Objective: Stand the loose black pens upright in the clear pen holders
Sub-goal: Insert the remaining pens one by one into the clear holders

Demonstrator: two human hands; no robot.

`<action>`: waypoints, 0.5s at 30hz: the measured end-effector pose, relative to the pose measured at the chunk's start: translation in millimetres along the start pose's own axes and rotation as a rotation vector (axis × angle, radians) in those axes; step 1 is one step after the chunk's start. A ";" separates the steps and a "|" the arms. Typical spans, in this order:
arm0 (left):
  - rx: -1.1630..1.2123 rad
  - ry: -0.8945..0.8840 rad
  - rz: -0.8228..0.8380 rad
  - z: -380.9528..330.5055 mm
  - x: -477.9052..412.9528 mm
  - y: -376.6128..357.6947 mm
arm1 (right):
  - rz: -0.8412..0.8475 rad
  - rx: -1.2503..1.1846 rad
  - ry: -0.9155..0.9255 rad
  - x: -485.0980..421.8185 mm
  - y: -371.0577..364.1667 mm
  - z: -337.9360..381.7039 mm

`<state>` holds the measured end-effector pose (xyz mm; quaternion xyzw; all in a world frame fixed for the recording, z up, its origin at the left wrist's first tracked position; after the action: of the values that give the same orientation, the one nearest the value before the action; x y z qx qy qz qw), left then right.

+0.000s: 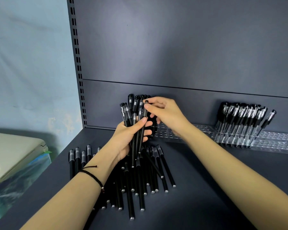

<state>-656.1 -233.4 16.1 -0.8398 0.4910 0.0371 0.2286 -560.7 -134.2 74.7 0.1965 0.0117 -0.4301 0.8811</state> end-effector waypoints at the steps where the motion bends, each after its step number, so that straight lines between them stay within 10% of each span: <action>1: -0.009 -0.010 -0.015 -0.2 -0.5 0.8 | 0.020 -0.019 -0.009 1.8 -0.2 0.7; 15: 0.003 0.017 -0.009 5.4 -0.9 -2.4 | -0.062 -0.332 -0.088 -0.3 19.7 -2.1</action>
<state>-653.6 -229.4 12.4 -0.8420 0.4890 0.0282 0.2261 -545.5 -122.4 79.4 0.0289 0.0501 -0.4573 0.8874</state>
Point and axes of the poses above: each hand's wrist, its own x-axis away from the middle knuckle, its own y-axis out of the back of the hand, z = x × y, the point moved 3 cm from there along -x, towards the middle knuckle, and after that the axes turned 14 degrees about -y, right-handed, at the moved point
